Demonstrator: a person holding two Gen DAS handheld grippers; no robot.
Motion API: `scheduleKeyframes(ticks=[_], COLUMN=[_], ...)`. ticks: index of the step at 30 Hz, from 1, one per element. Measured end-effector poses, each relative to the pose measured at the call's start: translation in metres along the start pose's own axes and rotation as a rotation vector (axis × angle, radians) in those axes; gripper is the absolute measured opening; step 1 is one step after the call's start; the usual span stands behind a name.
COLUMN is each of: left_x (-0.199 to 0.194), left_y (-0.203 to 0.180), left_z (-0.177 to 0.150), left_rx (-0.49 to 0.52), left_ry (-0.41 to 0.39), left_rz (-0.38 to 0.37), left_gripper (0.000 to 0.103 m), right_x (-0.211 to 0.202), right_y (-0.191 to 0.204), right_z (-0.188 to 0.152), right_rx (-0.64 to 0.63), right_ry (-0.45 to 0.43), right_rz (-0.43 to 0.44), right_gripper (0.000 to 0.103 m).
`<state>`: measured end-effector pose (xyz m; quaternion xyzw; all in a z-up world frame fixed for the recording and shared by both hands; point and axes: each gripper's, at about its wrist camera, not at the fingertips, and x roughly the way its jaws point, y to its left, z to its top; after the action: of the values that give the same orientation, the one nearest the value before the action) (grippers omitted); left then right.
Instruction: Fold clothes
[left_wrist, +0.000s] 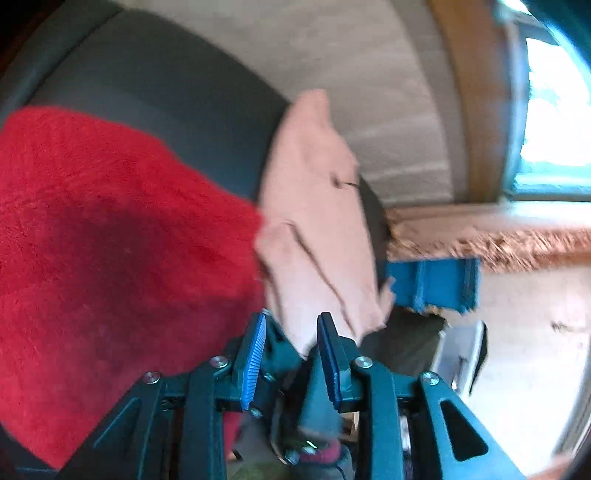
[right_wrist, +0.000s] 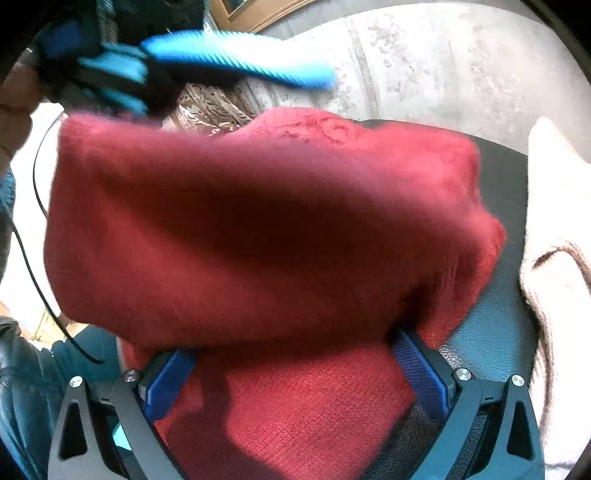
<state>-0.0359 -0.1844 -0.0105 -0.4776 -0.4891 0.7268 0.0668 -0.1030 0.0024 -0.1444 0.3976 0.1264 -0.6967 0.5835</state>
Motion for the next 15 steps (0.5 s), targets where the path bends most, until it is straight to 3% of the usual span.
scheduleKeyframes(ticks=[2,6,10,15], left_x=[-0.017,-0.064,-0.113,-0.141], left_y=[-0.002,0.024,0.08,0.131], left_z=[-0.002,-0.005,-0.013,-0.04], left_rx=[0.028,0.058,0.089,0.161], left_ry=[-0.018,-0.138,-0.269,-0.369], left_rz=[-0.013,-0.012,0.116,0.236], left_gripper=[0.029,0.029,0.029,0.029], right_x=[0.0,-0.015,-0.048,-0.097], right_y=[0.009,0.034,0.049,0.074], right_z=[0.001,0.007,-0.009,0.015], right_rx=[0.007,0.023,0.012,-0.033], right_ry=[0.003,0.018,0.043,0.009], right_rz=[-0.035,-0.092,-0.123,-0.157], right_gripper=[0.103,0.103,0.103,0.103])
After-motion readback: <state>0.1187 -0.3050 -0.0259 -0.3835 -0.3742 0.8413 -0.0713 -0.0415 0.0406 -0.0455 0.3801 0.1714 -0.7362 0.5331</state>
